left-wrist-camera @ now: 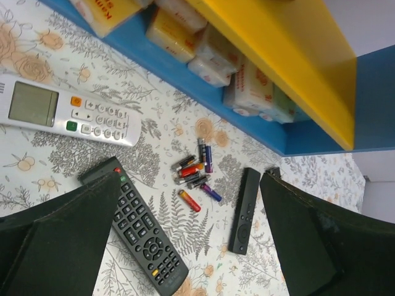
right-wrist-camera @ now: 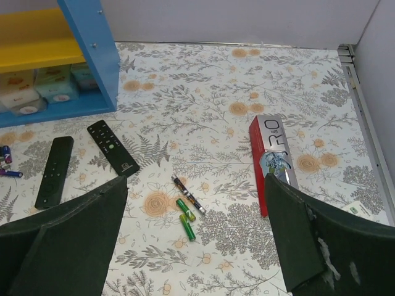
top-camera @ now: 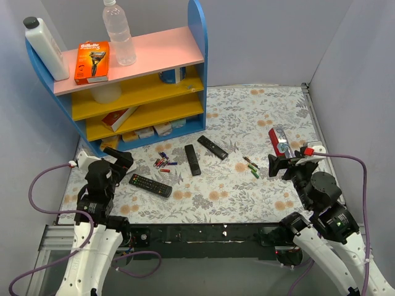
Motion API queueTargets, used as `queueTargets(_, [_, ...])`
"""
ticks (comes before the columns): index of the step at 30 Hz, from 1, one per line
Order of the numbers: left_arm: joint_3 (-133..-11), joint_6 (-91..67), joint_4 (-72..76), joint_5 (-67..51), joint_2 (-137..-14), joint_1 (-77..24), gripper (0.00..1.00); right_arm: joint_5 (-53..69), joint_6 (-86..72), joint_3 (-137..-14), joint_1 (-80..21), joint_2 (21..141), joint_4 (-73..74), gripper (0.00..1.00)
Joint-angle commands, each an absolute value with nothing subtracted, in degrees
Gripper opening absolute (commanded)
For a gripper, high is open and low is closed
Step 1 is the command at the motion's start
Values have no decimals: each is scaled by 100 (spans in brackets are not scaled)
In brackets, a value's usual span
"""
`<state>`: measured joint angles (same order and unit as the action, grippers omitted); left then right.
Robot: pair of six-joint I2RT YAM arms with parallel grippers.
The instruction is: Load the batteries into the remote control
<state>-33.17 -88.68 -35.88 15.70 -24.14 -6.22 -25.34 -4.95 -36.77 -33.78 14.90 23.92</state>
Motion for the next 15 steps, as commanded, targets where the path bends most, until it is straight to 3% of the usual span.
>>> queueTargets(1, [-3147, -9087, -3647, 1749, -2391, -729, 98, -2892, -826, -3718, -3401, 1564, 2267, 98])
queueTargets(6, [-3041, -9403, -3674, 1495, -2478, -782, 98, -2795, -923, -3516, -3401, 1573, 2127, 98])
queueTargets(15, [-3032, -10211, -3911, 958, -3743, -835, 98, -2488, -949, -3322, -3401, 2197, 1811, 98])
